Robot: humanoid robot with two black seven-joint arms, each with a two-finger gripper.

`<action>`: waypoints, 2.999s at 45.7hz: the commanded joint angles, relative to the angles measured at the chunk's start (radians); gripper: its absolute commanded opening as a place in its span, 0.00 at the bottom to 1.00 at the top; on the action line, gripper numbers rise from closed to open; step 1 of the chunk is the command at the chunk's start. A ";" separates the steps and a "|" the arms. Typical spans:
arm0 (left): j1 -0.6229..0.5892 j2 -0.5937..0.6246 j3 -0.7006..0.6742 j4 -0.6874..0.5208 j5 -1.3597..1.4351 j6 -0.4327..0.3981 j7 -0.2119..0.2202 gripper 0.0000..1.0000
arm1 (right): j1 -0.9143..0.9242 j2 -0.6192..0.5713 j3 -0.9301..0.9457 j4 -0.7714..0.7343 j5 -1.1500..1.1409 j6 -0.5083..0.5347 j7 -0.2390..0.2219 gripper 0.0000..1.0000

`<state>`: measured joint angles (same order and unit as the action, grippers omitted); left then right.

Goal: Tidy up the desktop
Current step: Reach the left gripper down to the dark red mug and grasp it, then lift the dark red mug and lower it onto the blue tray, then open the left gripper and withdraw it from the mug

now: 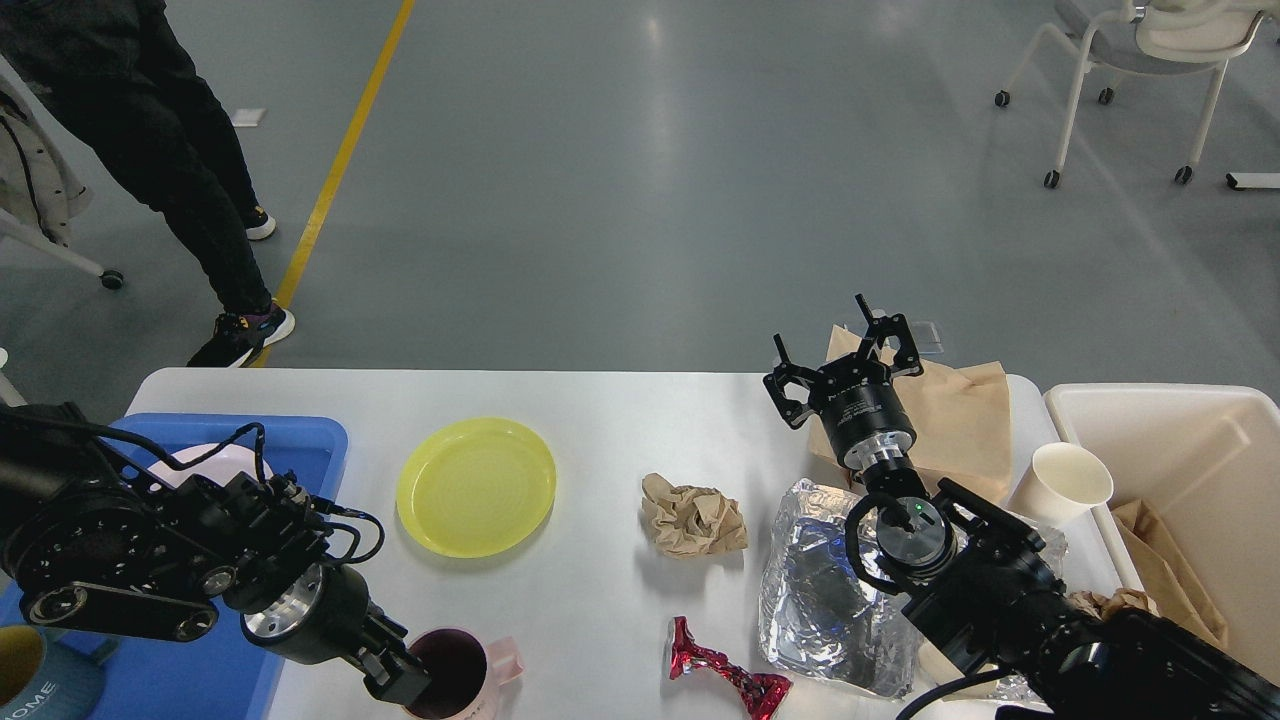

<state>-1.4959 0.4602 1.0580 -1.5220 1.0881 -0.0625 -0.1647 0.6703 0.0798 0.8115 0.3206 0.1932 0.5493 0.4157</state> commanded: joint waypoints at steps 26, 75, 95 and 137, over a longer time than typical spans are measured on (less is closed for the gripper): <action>-0.256 0.228 -0.050 -0.132 -0.007 -0.177 0.044 0.01 | 0.000 0.000 0.000 0.000 0.000 0.000 0.000 1.00; 0.009 0.730 0.001 0.126 0.447 -0.044 -0.115 0.01 | 0.000 0.000 0.000 -0.002 0.000 0.000 0.000 1.00; 0.279 0.606 -0.177 0.241 0.314 0.059 -0.081 0.17 | -0.001 0.000 0.000 -0.002 0.000 0.000 0.000 1.00; -0.075 0.462 -0.501 0.264 0.081 -0.300 0.046 0.81 | 0.000 0.000 0.000 0.000 0.000 0.000 0.000 1.00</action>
<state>-1.7556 0.9736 0.5611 -1.2531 1.2056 -0.5823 -0.2157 0.6701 0.0797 0.8115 0.3208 0.1932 0.5491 0.4157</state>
